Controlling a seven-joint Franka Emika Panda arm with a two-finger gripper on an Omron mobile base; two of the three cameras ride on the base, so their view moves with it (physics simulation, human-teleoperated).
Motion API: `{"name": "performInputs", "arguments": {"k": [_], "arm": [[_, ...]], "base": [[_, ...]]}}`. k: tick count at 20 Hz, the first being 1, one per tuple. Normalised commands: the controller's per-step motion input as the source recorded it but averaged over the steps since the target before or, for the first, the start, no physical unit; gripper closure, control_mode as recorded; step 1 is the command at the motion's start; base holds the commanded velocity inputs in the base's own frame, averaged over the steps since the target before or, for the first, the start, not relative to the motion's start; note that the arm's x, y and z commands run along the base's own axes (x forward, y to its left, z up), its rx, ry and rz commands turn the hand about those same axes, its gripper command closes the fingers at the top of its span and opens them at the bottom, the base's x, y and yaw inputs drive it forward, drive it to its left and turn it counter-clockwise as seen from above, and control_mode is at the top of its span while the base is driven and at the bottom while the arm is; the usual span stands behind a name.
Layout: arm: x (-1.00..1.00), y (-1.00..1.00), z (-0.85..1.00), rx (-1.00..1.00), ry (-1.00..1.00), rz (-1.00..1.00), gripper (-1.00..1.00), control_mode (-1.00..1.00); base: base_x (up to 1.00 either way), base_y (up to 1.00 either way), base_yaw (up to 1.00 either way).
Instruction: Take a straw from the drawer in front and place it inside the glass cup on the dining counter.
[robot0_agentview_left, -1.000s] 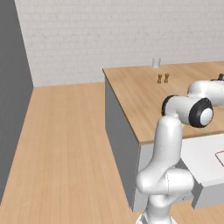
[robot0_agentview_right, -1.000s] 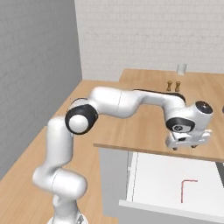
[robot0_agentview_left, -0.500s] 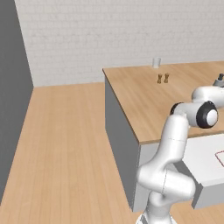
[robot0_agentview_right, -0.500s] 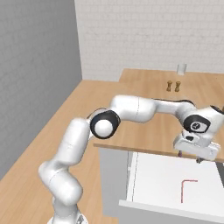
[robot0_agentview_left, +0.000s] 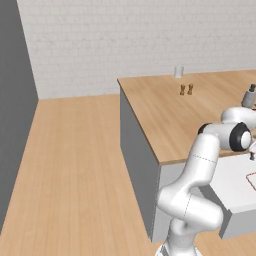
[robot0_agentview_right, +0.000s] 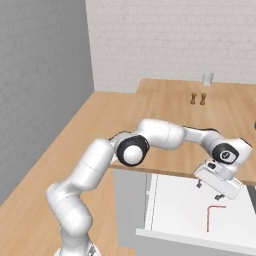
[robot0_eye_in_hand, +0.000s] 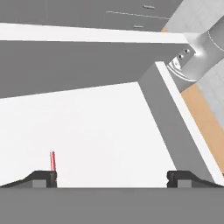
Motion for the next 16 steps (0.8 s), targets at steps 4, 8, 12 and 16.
{"name": "performInputs", "arguments": {"k": [4,8,12,16], "arm": [[0.00,0.46,-0.30,-0.22,0.00,-0.20,-1.00,-1.00],[0.23,0.42,-0.26,-0.40,0.03,-0.14,-1.00,-1.00],[0.23,0.18,-0.48,-0.42,0.02,-0.11,-1.00,-1.00],[0.00,0.05,-0.73,-0.28,-0.09,-0.13,-1.00,-1.00]], "base": [[0.00,0.00,0.00],[0.00,0.00,0.00],[0.00,0.00,0.00],[0.00,0.00,0.00]]}}
